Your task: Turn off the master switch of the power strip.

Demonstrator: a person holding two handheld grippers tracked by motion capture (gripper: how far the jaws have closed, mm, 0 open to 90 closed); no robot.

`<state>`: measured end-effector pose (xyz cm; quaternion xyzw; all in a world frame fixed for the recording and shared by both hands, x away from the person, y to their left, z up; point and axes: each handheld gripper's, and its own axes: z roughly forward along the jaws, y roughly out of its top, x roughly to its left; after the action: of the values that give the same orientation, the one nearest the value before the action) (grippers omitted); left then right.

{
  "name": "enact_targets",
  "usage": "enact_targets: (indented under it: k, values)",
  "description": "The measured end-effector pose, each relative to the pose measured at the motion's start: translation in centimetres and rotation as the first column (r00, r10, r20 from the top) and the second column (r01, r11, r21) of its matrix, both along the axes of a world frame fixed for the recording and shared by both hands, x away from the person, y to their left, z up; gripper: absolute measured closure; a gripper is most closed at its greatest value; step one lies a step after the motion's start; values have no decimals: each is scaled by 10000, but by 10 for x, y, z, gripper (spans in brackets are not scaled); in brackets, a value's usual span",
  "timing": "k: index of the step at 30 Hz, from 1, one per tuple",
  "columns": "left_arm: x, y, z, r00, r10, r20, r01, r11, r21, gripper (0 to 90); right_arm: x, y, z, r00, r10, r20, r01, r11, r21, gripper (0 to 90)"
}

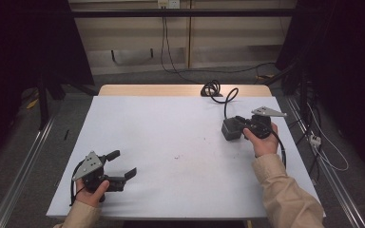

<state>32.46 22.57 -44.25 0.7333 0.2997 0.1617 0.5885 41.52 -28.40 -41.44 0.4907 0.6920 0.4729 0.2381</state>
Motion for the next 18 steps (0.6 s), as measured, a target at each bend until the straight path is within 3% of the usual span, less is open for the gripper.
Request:
enact_targets:
  k: [18]
  values:
    - [0,1,0,10000,52,22,-52,10000,-21,57,2,0,0,9999,-96,-138,94,9998,-165,863]
